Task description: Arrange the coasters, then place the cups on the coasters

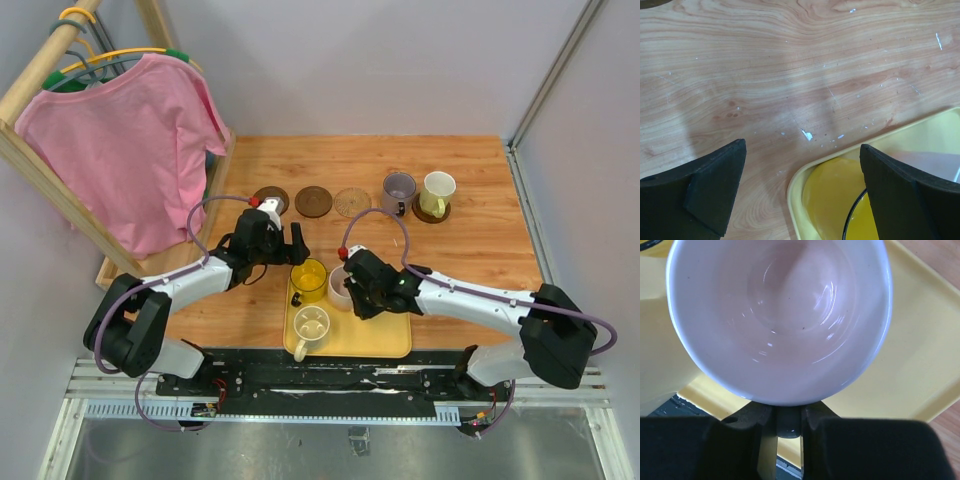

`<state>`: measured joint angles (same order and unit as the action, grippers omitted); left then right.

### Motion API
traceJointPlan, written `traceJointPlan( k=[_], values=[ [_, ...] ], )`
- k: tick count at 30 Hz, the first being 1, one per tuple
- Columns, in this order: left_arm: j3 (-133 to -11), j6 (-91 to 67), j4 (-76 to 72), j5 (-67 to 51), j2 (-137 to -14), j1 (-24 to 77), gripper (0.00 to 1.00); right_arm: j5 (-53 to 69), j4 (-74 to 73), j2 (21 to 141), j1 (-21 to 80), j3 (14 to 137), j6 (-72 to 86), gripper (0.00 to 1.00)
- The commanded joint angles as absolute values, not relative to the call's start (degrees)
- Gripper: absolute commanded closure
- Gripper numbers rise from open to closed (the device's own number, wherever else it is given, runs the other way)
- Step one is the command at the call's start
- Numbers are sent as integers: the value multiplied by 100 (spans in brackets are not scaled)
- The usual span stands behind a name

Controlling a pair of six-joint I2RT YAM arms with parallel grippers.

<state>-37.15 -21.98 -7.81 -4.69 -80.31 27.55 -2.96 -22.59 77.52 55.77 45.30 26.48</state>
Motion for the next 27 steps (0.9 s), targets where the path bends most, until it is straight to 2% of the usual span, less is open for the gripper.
traceJointPlan(
  k=[1,12,20,27],
  values=[
    [-3640,-2215,-918,-528,-7861,2733,0,-449,-2417,7673,5789,4551,2754,99],
    [-3678,-2125,-721,-277,-7318,2733,0,-1716,-3176,7592,5937,5449,2809,99],
    [-3721,-2069,-445,191,-6760,2733,0,-2717,-3255,8082,5732,6550,2553,99],
    [-3683,-2016,-246,526,-6469,2736,0,-2343,-3141,8952,4944,7720,2355,99]
  ],
)
